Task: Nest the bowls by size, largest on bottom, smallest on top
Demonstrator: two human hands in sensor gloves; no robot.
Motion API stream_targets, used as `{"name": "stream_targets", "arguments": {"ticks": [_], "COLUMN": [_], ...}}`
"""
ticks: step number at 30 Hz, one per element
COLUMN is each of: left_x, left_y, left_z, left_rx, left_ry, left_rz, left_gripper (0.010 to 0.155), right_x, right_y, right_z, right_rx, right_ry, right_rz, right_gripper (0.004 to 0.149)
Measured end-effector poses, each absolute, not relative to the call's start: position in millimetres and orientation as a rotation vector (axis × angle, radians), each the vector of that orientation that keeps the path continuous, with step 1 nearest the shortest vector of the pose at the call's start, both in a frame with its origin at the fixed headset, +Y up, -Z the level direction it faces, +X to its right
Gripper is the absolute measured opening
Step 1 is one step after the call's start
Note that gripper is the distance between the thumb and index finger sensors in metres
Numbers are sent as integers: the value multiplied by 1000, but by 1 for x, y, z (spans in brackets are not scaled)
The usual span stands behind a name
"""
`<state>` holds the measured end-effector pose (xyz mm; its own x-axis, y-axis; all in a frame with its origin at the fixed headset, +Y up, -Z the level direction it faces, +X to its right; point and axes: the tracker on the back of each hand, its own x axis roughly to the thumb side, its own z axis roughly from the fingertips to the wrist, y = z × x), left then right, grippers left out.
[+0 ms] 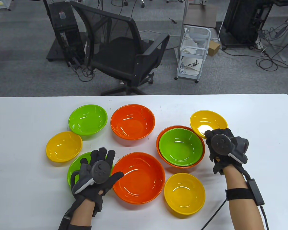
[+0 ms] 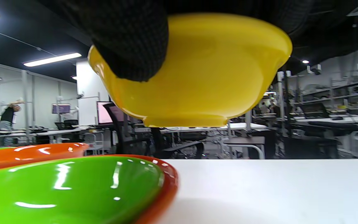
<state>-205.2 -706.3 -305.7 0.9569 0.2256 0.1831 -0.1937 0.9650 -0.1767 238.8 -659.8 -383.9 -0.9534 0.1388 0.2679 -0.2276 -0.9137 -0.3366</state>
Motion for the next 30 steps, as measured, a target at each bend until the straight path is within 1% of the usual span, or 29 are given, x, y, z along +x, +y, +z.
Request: {"name": "stream_targets", "arguments": {"ticks": [5,13,30], "left_x": [-205,-205,-200], "left_y": [-706,-707,-709], "left_z": [-306,-306,-304], "left_rx": [-156,-163,-170], "left_ry": [-206,-207,-213], "left_rz": [212,205,181], "left_gripper": [89,89,89], "right_x": [218,193,183], "right_y": [-663,-683,-701], "right_z": [-366,-357,-355], "right_rx": [531,719,802], "right_ry": [-536,-416,-290], "right_rz": [2827,2816,2837], "right_gripper": [40,40,40]}}
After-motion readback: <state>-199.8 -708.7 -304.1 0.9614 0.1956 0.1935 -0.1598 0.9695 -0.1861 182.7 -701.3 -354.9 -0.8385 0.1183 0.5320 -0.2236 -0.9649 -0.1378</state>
